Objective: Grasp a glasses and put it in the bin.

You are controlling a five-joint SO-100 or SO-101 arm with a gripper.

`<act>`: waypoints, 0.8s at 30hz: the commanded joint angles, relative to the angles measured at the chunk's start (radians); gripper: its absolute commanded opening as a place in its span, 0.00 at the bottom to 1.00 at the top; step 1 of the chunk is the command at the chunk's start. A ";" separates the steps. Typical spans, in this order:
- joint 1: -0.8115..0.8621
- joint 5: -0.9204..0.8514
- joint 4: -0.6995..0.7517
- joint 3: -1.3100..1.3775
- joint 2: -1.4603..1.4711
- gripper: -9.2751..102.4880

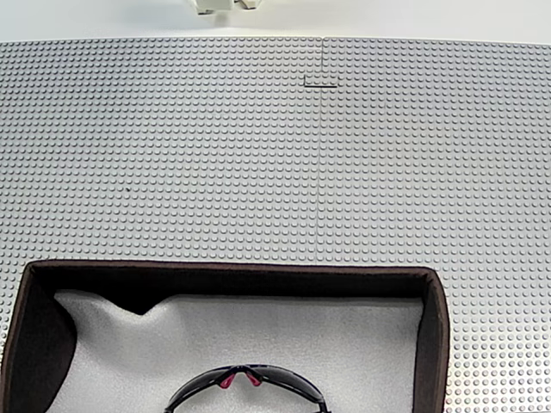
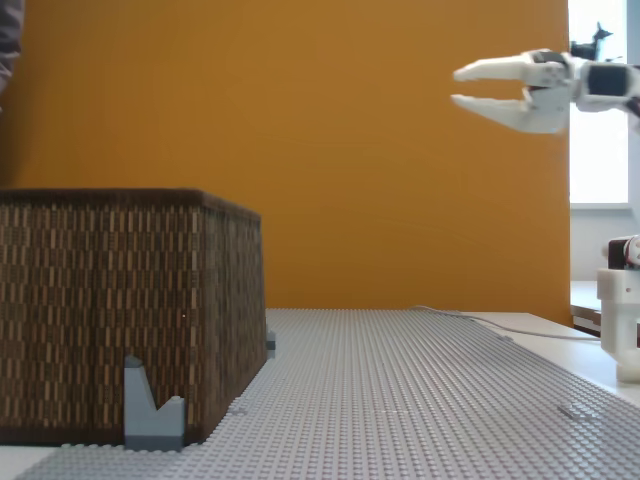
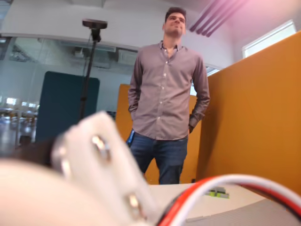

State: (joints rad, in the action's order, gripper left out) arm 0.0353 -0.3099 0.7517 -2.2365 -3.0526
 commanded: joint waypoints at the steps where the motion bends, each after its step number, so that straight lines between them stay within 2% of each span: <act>1: 0.009 0.029 0.138 0.034 -0.074 0.17; 7: -0.031 0.058 0.365 0.110 -0.196 0.17; 14: 0.015 0.034 0.574 0.112 -0.253 0.17; 24: 0.005 -0.003 0.627 0.104 -0.250 0.13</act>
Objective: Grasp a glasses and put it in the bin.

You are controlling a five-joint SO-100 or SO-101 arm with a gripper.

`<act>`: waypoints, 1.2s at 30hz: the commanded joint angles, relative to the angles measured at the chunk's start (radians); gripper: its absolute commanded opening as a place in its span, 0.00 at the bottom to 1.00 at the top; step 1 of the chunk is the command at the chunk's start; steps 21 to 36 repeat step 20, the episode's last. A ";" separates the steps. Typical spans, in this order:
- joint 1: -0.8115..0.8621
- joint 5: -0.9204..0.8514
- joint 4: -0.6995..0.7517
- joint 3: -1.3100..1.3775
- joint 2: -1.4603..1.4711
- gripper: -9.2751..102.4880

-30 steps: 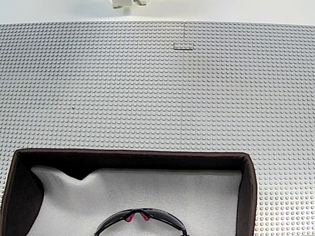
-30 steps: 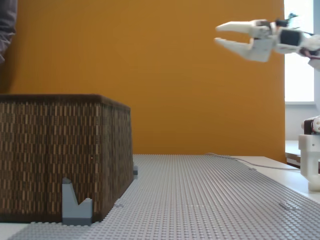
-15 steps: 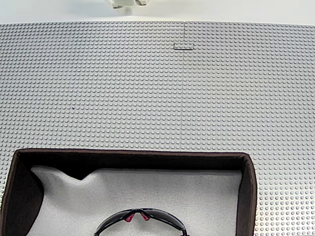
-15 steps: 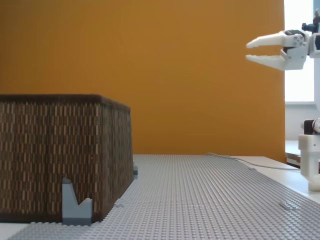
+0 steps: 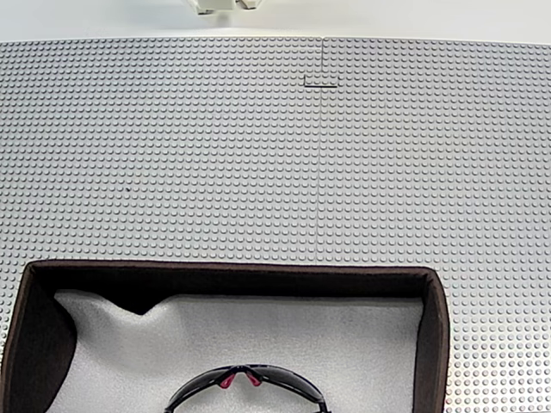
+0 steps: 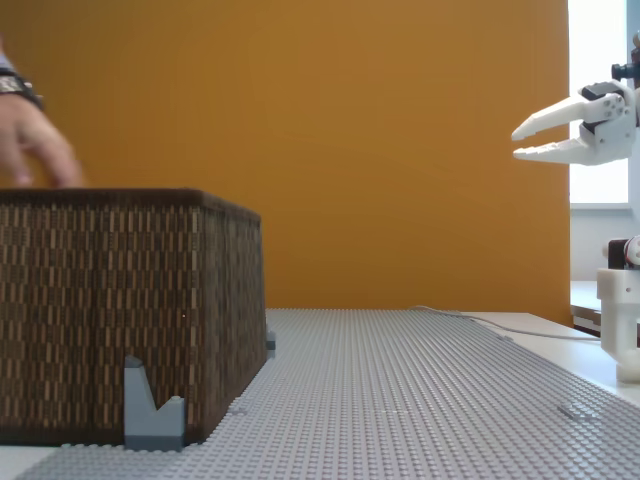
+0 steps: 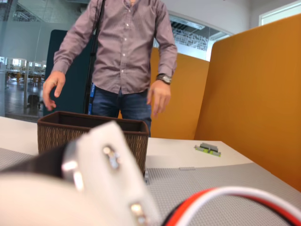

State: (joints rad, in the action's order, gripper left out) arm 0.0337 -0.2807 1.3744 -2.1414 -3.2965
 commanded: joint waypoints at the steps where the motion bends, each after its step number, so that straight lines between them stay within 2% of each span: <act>1: 0.005 -0.046 -0.002 0.008 -0.002 0.12; 7: 0.008 -0.092 0.035 0.000 -0.014 0.10; 11: 0.003 -0.034 0.066 0.026 -0.002 0.09; 20: 0.006 0.032 0.058 0.026 0.017 0.09; 36: 0.006 0.032 0.058 0.026 0.017 0.09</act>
